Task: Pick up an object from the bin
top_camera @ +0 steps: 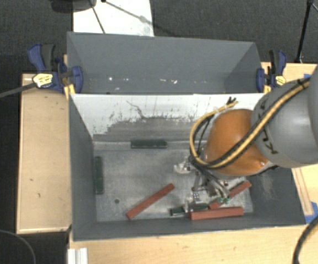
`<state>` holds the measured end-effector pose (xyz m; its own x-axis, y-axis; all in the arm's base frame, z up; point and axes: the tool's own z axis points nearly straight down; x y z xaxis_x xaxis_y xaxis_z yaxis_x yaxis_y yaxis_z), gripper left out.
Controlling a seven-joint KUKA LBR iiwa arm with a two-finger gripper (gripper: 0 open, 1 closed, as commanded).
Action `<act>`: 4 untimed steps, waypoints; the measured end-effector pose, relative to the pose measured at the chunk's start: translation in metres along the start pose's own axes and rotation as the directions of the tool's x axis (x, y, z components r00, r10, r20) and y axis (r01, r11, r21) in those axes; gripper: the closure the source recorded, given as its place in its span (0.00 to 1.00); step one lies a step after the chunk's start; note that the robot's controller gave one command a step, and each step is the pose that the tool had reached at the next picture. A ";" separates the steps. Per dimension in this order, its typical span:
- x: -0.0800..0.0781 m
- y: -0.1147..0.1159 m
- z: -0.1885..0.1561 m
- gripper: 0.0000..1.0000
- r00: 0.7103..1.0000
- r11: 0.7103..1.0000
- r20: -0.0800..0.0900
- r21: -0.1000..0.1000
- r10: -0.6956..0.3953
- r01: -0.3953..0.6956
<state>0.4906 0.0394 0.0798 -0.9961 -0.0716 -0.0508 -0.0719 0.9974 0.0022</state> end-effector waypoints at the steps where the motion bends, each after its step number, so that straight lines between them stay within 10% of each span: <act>1: -0.016 0.070 -0.007 1.00 0.993 0.994 -0.046 -0.005 -0.110 0.110; 3: -0.029 0.066 -0.001 1.00 0.999 1.000 -0.052 -0.001 0.007 -0.007; 4: -0.052 0.091 -0.206 1.00 0.996 0.997 -0.051 -0.002 -0.077 0.077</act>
Offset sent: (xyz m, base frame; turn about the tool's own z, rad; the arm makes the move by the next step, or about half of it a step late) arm 0.0000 0.0000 0.0000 0.0000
